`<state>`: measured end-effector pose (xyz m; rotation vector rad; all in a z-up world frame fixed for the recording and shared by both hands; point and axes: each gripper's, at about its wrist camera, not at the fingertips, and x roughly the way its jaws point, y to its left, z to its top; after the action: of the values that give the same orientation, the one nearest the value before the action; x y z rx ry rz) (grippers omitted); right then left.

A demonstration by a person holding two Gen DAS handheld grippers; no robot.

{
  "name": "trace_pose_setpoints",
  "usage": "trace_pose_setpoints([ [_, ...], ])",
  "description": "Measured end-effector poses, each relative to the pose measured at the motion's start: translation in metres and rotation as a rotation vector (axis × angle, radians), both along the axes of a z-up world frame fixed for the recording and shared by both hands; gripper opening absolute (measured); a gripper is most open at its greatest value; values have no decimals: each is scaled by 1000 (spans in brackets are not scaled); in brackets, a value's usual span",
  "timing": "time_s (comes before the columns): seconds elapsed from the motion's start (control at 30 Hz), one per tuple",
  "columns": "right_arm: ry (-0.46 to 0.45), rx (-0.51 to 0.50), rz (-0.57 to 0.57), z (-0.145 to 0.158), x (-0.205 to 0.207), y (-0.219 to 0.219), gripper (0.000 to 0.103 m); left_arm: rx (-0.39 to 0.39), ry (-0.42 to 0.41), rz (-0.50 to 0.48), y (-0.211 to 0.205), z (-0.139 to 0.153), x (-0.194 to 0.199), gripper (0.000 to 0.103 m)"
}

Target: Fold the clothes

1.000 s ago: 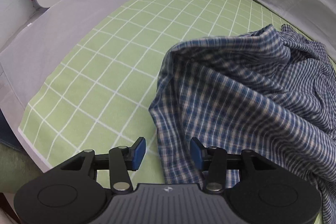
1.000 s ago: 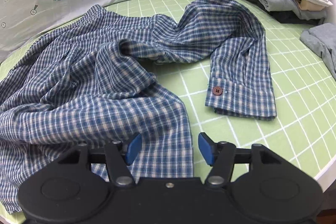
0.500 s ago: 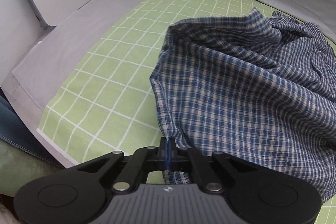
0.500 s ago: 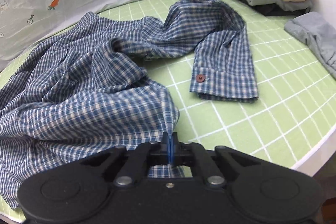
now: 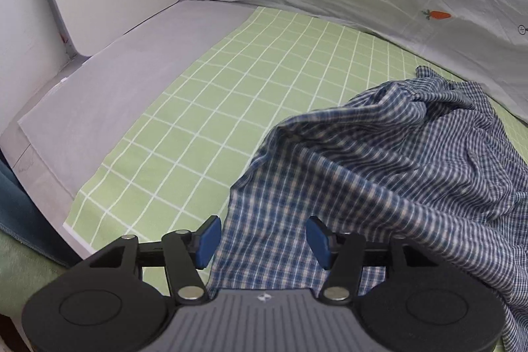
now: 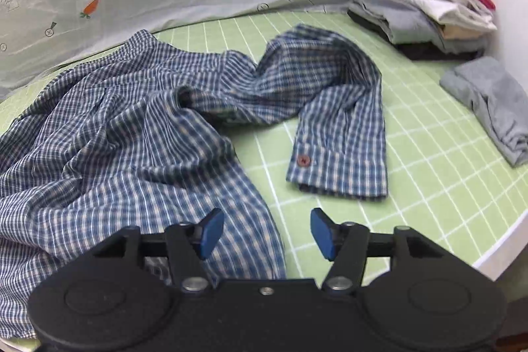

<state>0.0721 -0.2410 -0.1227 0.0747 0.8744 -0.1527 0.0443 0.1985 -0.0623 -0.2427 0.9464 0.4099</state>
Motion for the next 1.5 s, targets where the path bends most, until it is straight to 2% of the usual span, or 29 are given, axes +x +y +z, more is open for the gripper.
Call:
trace_pose_setpoints([
  [0.03, -13, -19, 17, 3, 7, 2, 77, 4, -13, -12, -5, 4, 7, 62],
  [0.17, -50, -41, 71, 12, 43, 7, 86, -23, -61, -67, -20, 15, 41, 66],
  [0.23, -64, -38, 90, 16, 64, 10, 98, -29, -69, -98, -29, 16, 62, 67],
  [0.27, -70, -37, 101, 17, 74, 11, 100, -30, -70, -115, -33, 15, 75, 67],
  [0.43, -78, -13, 171, 17, 142, 19, 102, -92, -78, -204, -54, 9, 148, 68],
  [0.47, -77, -1, 180, 16, 157, 22, 102, -99, -80, -224, -58, 7, 164, 72],
  [0.5, -72, 16, 193, 13, 176, 26, 102, -96, -81, -250, -63, 3, 182, 79],
  [0.53, -67, 26, 205, 11, 192, 31, 102, -87, -78, -278, -68, -2, 202, 80],
  [0.77, -30, 41, 279, -28, 304, 61, 102, -30, -4, -460, -108, -53, 312, 82],
  [0.87, -23, 73, 296, -40, 338, 69, 102, -46, 14, -456, -111, -72, 340, 81],
  [0.9, -23, 95, 317, -42, 346, 71, 102, -62, 12, -443, -110, -76, 346, 78],
  [0.93, -23, 116, 338, -43, 354, 74, 100, -81, 12, -435, -109, -79, 352, 74],
  [0.97, -21, 137, 356, -44, 361, 77, 97, -103, 18, -433, -107, -82, 358, 64],
  [1.0, -12, 158, 370, -46, 368, 80, 86, -125, 24, -431, -106, -86, 364, 50],
  [1.03, 4, 173, 378, -47, 374, 82, 71, -141, 26, -431, -105, -89, 368, 43],
  [1.1, 24, 189, 391, -50, 384, 88, 51, -160, 25, -439, -106, -93, 373, 14],
  [1.2, 30, 222, 426, -50, 394, 95, 12, -127, -12, -432, -104, -88, 386, 8],
  [1.3, -48, 224, 431, -43, 405, 101, 4, -81, -56, -420, -102, -82, 402, 7],
  [1.5, -206, 179, 414, -20, 463, 130, 4, 77, -157, -390, -95, -65, 464, 8],
])
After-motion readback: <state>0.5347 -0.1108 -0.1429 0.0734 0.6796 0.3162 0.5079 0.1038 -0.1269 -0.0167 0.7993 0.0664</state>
